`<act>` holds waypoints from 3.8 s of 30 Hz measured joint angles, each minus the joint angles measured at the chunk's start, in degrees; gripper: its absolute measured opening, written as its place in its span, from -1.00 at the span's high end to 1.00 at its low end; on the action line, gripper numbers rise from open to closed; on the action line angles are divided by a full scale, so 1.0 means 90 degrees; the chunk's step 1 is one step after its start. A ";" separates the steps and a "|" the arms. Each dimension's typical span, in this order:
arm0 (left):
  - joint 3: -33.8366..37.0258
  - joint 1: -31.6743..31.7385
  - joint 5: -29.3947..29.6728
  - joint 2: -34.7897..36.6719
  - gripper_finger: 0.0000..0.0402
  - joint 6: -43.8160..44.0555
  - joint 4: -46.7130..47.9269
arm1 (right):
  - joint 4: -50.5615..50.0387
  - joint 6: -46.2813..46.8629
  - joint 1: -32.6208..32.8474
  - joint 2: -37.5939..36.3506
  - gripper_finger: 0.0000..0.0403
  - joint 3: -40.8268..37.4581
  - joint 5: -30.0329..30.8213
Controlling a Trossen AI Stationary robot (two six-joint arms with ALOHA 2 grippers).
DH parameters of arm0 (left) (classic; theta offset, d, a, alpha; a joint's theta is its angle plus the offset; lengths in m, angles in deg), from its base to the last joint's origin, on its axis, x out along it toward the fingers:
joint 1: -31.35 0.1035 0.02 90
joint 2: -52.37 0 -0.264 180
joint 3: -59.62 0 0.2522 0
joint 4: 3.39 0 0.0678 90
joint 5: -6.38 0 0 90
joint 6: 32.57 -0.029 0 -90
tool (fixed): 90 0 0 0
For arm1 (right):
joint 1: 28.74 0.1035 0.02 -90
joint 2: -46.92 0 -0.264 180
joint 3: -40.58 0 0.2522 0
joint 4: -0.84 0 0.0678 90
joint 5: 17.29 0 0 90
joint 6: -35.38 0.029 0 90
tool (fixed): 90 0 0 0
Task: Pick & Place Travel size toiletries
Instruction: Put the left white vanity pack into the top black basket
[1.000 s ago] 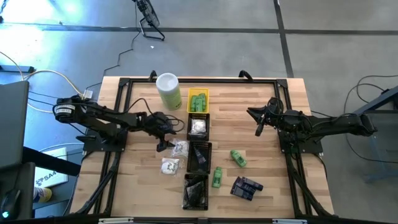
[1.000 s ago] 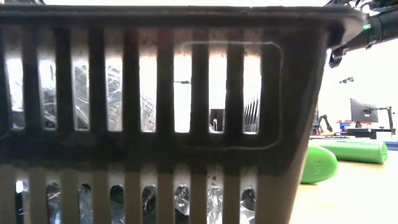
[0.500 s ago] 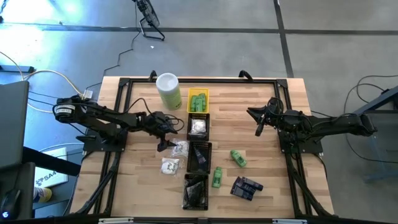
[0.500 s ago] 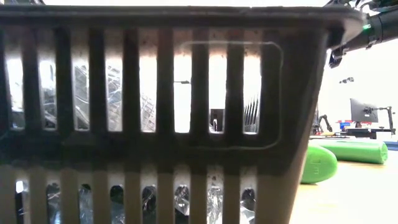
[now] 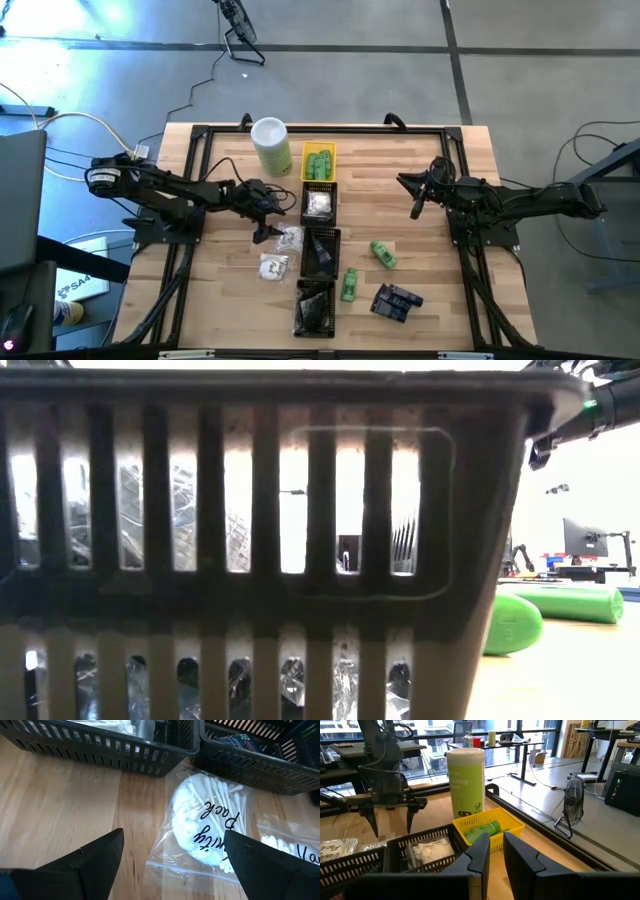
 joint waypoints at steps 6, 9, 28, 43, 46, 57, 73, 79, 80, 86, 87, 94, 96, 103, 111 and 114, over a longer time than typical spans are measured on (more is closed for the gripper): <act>-0.0002 0.0000 -0.0002 0.0000 -0.68 0.0002 0.0035 | -0.0014 0.0163 0.0000 0.0000 0.77 0.0002 -0.0001; -0.0004 0.0000 -0.0102 -0.0002 -0.68 0.0005 0.0210 | -0.0032 0.0168 0.0000 0.0001 0.77 0.0001 0.0000; -0.0007 0.0000 0.0156 -0.0139 -0.68 0.0199 0.0470 | -0.0049 0.0138 0.0002 0.0000 0.77 0.0000 -0.0022; -0.0024 0.0000 -0.0029 -0.0690 -0.65 0.0314 -0.0068 | -0.0216 0.0168 0.0002 0.0001 0.77 -0.0001 -0.0024; -0.0024 0.0000 -0.0029 -0.0692 -0.54 0.0313 -0.0040 | -0.0214 0.0168 0.0000 0.0002 0.77 -0.0001 -0.0024; -0.0017 0.0010 -0.0179 -0.0699 0.05 0.0316 0.0023 | -0.0209 0.0168 0.0001 0.0001 0.77 -0.0001 -0.0024; 0.0000 0.0000 -0.0661 -0.0709 0.67 0.0335 0.0081 | -0.0206 0.0170 0.0002 0.0000 0.77 -0.0001 -0.0024; 0.0002 -0.0002 -0.0719 -0.0709 0.86 0.0335 0.0100 | -0.0209 0.0170 0.0002 0.0000 0.77 -0.0001 -0.0024; 0.0005 -0.0004 -0.0742 -0.0709 0.90 0.0333 0.0102 | -0.0207 0.0170 0.0002 0.0002 0.77 -0.0001 -0.0024; 0.0007 -0.0005 -0.0763 -0.0709 0.98 0.0328 0.0104 | -0.0209 0.0170 0.0002 0.0000 0.77 -0.0001 -0.0024; 0.0007 -0.0005 -0.0760 -0.0709 0.99 0.0325 0.0104 | -0.0209 0.0170 0.0002 0.0000 0.77 -0.0001 -0.0024; 0.0007 -0.0005 -0.0738 -0.0658 1.00 0.0316 0.0076 | -0.0209 0.0170 0.0002 0.0001 0.77 -0.0001 -0.0024; -0.0034 -0.0005 -0.0734 -0.0646 1.00 0.0313 0.0051 | -0.0208 0.0170 0.0001 0.0002 0.77 -0.0001 -0.0024; -0.0444 -0.0002 -0.0709 -0.0525 1.00 0.0134 0.0516 | -0.0206 0.0170 0.0001 0.0001 0.77 -0.0001 -0.0024; -0.1163 -0.0001 -0.0412 -0.0144 1.00 -0.0129 0.2417 | -0.0223 0.0170 0.0001 0.0000 0.77 -0.0001 -0.0022; -0.1420 0.0000 -0.0091 0.0042 1.00 -0.0461 0.3176 | -0.0236 0.0170 0.0002 0.0002 0.77 -0.0001 -0.0024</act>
